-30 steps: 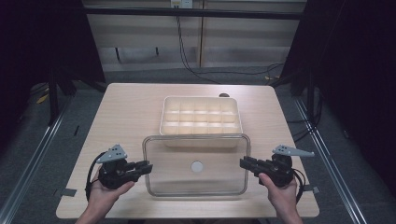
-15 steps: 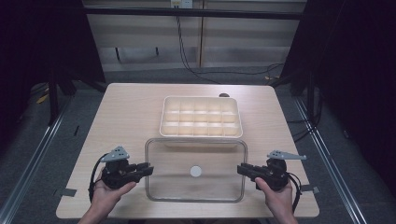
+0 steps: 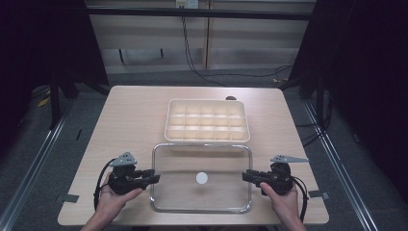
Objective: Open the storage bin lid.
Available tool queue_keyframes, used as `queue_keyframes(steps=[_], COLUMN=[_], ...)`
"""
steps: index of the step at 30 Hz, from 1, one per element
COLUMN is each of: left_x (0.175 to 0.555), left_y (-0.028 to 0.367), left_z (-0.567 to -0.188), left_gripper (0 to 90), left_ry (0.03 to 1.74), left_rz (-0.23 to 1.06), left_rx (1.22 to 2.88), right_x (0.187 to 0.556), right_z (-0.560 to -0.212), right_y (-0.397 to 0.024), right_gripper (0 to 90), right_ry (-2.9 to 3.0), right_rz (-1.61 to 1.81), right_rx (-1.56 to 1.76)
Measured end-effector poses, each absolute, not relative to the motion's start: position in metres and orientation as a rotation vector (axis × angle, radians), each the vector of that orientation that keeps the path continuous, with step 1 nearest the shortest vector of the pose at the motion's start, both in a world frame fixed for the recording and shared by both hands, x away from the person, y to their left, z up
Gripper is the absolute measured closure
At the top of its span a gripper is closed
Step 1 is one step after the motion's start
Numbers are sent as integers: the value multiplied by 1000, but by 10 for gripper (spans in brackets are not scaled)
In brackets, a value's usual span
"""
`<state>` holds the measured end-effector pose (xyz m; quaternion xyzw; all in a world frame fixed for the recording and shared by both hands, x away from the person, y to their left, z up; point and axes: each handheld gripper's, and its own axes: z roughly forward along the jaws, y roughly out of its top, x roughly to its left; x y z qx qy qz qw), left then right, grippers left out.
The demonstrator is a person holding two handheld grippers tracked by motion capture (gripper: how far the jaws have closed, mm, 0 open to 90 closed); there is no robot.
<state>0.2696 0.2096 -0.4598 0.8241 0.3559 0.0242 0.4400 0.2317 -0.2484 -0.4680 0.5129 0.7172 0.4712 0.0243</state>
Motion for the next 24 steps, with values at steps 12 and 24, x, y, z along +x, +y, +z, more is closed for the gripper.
queue_keyframes(steps=[12, 24], left_x=[270, 278], left_y=[205, 203], left_z=[-468, -477], left_gripper=[635, 610], left_ry=[913, 918], left_rz=[62, 33], left_rx=[2090, 2113], right_x=[236, 243], right_z=[-476, -486], right_y=[-245, -238], right_gripper=[594, 507], right_ry=[2241, 2275], right_rz=[1355, 1262], right_rx=[1604, 1624])
